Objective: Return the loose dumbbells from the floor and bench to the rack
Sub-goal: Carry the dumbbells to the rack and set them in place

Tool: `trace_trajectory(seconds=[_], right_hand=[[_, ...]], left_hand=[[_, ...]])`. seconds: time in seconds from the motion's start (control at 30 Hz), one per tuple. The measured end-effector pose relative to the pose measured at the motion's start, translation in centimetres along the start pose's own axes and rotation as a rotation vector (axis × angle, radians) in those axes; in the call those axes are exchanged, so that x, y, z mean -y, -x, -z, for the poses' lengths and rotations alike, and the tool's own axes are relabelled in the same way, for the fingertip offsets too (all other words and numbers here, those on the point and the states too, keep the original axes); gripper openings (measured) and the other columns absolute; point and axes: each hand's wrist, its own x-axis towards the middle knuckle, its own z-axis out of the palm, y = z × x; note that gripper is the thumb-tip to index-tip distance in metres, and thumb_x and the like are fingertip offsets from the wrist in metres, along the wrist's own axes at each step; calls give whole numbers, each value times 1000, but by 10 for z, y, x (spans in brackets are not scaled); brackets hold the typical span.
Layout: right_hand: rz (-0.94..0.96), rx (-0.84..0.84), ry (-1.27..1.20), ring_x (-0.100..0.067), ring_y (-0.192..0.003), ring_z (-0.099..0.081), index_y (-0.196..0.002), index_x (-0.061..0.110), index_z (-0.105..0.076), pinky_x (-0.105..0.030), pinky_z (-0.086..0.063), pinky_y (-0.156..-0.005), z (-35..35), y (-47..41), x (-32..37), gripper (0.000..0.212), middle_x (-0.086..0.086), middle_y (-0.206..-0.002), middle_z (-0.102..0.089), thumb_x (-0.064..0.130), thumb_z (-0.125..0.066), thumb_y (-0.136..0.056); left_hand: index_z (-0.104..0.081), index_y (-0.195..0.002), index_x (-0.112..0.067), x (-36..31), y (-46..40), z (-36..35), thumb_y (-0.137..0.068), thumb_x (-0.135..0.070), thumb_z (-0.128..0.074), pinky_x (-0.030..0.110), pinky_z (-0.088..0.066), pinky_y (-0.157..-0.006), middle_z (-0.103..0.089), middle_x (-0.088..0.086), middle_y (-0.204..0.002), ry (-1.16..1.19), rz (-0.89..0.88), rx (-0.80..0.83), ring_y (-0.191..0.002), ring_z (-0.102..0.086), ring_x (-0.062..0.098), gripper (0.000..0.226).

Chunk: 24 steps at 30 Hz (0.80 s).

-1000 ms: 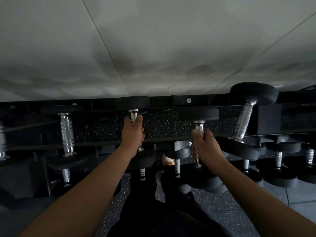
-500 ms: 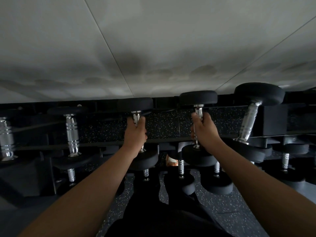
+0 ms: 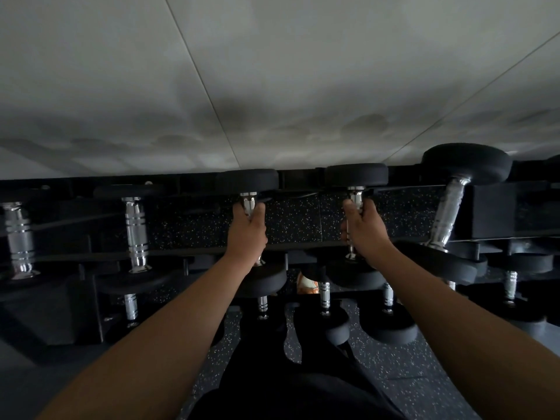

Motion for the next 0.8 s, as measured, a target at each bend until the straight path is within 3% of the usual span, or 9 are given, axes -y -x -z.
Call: trace_trajectory(seconds=[0.2,0.33,0.5,0.57,0.63,0.7,0.8], right_hand=[[-20,-25,4,-16,-56,-58,-110,13,-48,-23,-50,-47,0,1,-5,31,-7,-76,-62,43,-48,-101],[-32,3,51,-18,-71,-64,-119,15,-47,-30,-52,-61,2,2,-5,37,-8,-92,-66,46,-45,-101],[-2,-6,193,-16,-82,-62,-135,17,-43,-30,-45,-66,6,14,-4,46,-6,-109,-66,49,-41,-102],[9,15,229,-15,-86,-61,-140,19,-41,-31,-44,-70,10,21,-5,48,-3,-115,-63,47,-43,-101],[11,29,276,-20,-101,-60,-146,20,-37,-34,-46,-81,18,28,-4,54,-1,-124,-58,49,-45,-100],[34,24,336,-24,-116,-57,-146,22,-40,-39,-47,-93,30,32,-2,59,-2,-135,-56,55,-45,-97],[111,-32,388,-24,-122,-56,-144,22,-44,-41,-45,-102,59,40,6,59,-6,-140,-55,56,-49,-95]], left_hand=[[-43,-117,-14,6,-6,1,-99,-39,-48,27,-39,-44,-46,0,-66,-59,-8,-17,-39,-43,6,31],[-42,-115,-15,8,-7,0,-95,-45,-49,33,-41,-52,-47,-2,-67,-72,-12,-29,-46,-45,11,37],[-40,-118,-20,11,-4,-3,-91,-55,-46,40,-44,-62,-50,-3,-69,-104,-29,-58,-54,-49,15,45],[-37,-121,-17,5,1,-6,-98,-46,-44,37,-48,-61,-55,3,-80,-159,-24,-89,-62,-54,17,38],[-36,-130,-12,-1,6,-11,-100,-40,-45,36,-50,-64,-58,13,-105,-246,6,-152,-80,-60,24,42],[-33,-141,-7,-6,11,-17,-97,-41,-50,46,-52,-85,-48,23,-129,-307,14,-224,-104,-58,36,58],[-22,-151,-3,-10,27,-32,-93,-41,-58,53,-38,-106,-32,29,-146,-422,-30,-298,-131,-39,44,78]])
